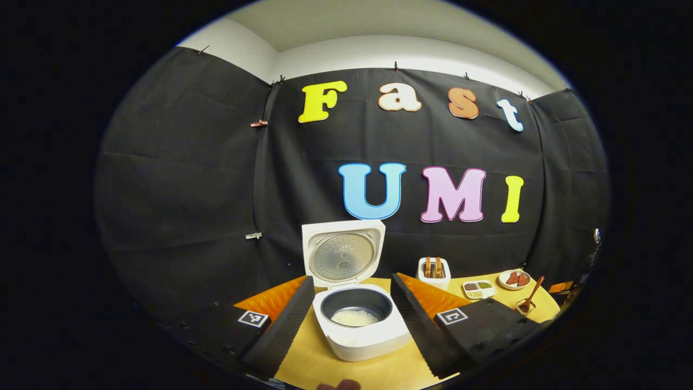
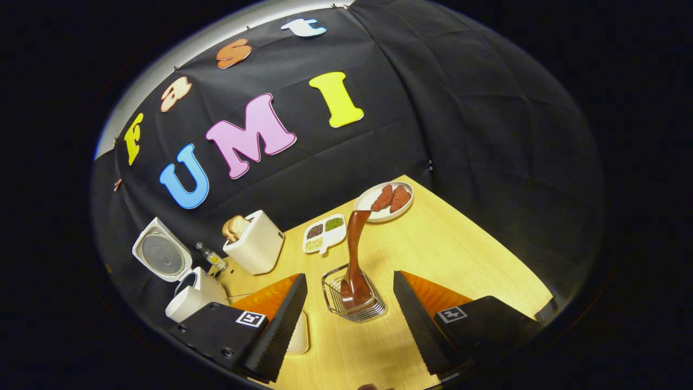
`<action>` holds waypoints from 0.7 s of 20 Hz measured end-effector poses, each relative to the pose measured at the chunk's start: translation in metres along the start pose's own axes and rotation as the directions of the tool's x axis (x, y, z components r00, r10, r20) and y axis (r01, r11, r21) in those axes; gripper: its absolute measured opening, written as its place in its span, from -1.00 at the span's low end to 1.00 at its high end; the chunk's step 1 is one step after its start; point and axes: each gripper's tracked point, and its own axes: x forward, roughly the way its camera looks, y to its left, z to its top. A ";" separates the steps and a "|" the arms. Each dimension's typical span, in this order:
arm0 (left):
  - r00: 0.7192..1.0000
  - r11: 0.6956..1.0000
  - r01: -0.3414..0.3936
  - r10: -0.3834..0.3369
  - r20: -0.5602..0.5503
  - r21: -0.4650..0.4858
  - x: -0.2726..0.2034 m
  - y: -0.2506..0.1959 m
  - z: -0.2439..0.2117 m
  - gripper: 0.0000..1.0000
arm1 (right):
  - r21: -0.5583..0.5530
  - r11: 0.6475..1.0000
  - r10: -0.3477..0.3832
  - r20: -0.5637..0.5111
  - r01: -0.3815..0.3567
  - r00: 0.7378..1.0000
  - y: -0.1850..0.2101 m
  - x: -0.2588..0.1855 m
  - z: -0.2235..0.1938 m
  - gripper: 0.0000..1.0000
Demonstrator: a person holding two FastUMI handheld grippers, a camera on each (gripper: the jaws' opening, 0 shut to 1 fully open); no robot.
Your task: Close the left gripper, press the button to open the rice cooker; take a wooden spoon from the chopstick holder with the right hand, scoop a spoonful of rice and pour it into the rice cooker, then put the wooden spoon back into the chopstick holder.
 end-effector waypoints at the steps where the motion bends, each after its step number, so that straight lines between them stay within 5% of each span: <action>1: 1.000 1.000 0.007 -0.007 0.002 0.002 0.003 0.001 0.002 0.94 | -0.018 1.000 0.002 0.012 -0.001 1.000 0.006 -0.007 0.005 0.97; 14: 0.991 0.996 0.085 -0.087 0.098 0.027 0.106 0.004 0.059 0.94 | -0.268 0.957 0.151 0.136 -0.110 0.979 0.134 -0.088 0.073 0.97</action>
